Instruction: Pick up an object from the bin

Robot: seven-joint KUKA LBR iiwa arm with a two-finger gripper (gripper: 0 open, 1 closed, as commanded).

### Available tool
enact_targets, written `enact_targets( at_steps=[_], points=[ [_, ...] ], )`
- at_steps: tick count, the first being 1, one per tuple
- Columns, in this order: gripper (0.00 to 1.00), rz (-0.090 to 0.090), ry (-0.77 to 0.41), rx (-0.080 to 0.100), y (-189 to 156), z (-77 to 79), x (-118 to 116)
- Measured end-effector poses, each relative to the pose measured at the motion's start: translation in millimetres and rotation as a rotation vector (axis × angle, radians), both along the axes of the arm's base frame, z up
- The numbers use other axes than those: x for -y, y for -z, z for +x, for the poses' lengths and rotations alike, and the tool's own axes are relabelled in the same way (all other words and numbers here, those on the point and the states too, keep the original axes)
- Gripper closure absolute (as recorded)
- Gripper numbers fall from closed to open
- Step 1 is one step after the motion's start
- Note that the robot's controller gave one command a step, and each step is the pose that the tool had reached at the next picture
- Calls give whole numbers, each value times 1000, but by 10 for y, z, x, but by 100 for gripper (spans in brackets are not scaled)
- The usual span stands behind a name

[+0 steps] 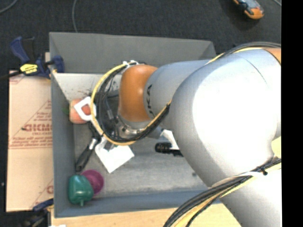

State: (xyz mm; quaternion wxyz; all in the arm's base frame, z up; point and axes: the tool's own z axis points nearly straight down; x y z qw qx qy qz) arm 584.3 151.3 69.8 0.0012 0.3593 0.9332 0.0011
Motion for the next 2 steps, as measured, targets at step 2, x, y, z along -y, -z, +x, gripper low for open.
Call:
enact_targets(
  at_steps=[2],
  points=[
    [100,-1,-2,1,-245,-1,12]
  ],
)
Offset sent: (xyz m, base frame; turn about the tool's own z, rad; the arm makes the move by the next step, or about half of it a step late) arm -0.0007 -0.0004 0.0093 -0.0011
